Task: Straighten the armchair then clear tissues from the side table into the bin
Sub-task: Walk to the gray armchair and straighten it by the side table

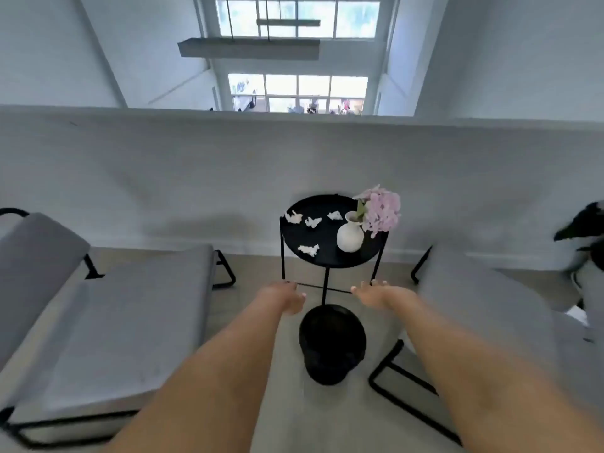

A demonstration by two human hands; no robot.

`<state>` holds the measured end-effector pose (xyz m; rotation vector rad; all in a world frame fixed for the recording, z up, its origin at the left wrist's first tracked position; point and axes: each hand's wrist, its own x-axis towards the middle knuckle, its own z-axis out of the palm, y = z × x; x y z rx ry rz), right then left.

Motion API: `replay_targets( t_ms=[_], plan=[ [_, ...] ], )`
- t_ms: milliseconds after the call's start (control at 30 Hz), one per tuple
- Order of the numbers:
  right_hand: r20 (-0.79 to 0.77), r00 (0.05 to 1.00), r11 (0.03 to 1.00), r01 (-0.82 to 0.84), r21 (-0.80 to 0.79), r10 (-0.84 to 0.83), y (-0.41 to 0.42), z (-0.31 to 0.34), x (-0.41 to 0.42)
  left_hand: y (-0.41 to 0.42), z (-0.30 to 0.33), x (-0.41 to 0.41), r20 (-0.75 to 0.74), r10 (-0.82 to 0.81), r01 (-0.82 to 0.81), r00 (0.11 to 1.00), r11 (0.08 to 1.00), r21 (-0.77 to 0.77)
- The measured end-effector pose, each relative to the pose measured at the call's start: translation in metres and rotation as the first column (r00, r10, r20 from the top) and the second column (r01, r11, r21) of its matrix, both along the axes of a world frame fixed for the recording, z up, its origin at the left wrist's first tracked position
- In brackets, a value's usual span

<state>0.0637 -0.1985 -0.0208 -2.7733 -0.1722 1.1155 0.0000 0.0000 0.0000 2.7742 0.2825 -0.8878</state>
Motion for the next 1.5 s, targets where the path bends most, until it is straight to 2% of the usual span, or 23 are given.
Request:
replay_targets(
  t_ms=[167,333,567,633,700,800,900,1000,1100,1200,1333,1500],
  plan=[
    [-0.190,0.980,0.991,-0.075,-0.108,0.054,-0.018,-0.073,-0.042,-0.012,-0.058,-0.060,-0.172,0.026,-0.027,0.985,1.000,-0.003],
    [-0.255,0.960,0.982,-0.153,-0.114,0.120,0.003,-0.076,-0.077,-0.004,-0.084,-0.105,-0.273,0.090,-0.103,0.958,0.994,-0.032],
    [-0.292,0.919,0.953,-0.297,-0.064,0.266,0.105,-0.075,-0.098,0.073,-0.078,-0.179,-0.267,0.331,-0.359,0.905,0.932,-0.060],
    [-0.224,0.893,0.912,-0.409,-0.040,0.391,0.161,-0.063,-0.115,0.115,-0.070,-0.212,-0.230,0.450,-0.475,0.863,0.878,-0.064],
    [-0.171,0.830,0.840,-0.542,-0.027,0.530,0.236,-0.062,-0.144,0.170,-0.067,-0.263,-0.194,0.576,-0.598,0.794,0.797,-0.080],
    [-0.122,0.758,0.765,-0.644,0.013,0.640,0.320,-0.091,-0.169,0.221,-0.065,-0.323,-0.170,0.664,-0.682,0.728,0.727,-0.078],
    [-0.105,0.657,0.661,-0.750,0.009,0.747,0.413,-0.084,-0.245,0.284,-0.060,-0.409,-0.170,0.750,-0.764,0.639,0.644,-0.035],
    [-0.148,0.437,0.444,-0.896,0.017,0.887,0.512,-0.060,-0.356,0.352,-0.054,-0.512,-0.125,0.841,-0.846,0.526,0.533,0.026],
    [-0.173,0.262,0.272,-0.961,0.040,0.950,0.575,-0.053,-0.441,0.396,-0.048,-0.584,-0.083,0.896,-0.893,0.437,0.443,0.082],
    [-0.167,0.123,0.124,-0.992,-0.002,0.978,0.628,-0.051,-0.499,0.430,-0.041,-0.639,-0.051,0.939,-0.933,0.341,0.344,0.101],
    [-0.155,0.011,0.007,-1.000,-0.026,0.988,0.698,-0.052,-0.548,0.476,-0.046,-0.688,-0.037,0.969,-0.965,0.244,0.246,0.086],
    [-0.160,-0.048,-0.060,-0.995,-0.074,0.986,0.786,-0.068,-0.573,0.555,-0.054,-0.725,-0.033,0.977,-0.972,0.211,0.213,0.098]
  ],
)
